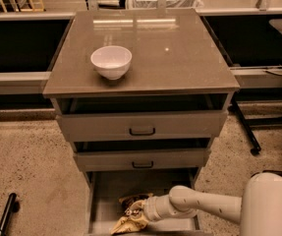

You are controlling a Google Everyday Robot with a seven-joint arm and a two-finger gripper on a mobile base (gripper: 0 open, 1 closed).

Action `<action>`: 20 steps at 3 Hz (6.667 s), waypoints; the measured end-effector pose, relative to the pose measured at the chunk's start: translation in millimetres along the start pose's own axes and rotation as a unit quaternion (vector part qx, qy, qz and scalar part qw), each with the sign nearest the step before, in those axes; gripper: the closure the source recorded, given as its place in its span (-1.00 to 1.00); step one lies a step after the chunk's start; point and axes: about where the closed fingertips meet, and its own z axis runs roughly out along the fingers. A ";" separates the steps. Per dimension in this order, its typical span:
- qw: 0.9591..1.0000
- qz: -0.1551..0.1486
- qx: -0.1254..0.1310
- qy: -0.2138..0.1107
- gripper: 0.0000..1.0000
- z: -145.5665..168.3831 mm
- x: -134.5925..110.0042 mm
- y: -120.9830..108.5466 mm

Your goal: Pick brown chip bag from bottom drawer and place on counter

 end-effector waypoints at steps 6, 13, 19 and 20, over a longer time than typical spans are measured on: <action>0.923 -0.248 0.079 -0.282 1.00 -258.0 -216.3 30.4; 0.825 -0.537 0.145 -0.104 1.00 -503.4 -504.7 4.0; 0.767 -0.590 0.241 0.080 1.00 -620.2 -545.2 -115.9; 0.744 -0.590 0.287 0.126 1.00 -646.2 -541.5 -167.4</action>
Offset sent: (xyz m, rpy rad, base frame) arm -0.0197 0.0230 0.1570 0.4768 -0.2381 0.0672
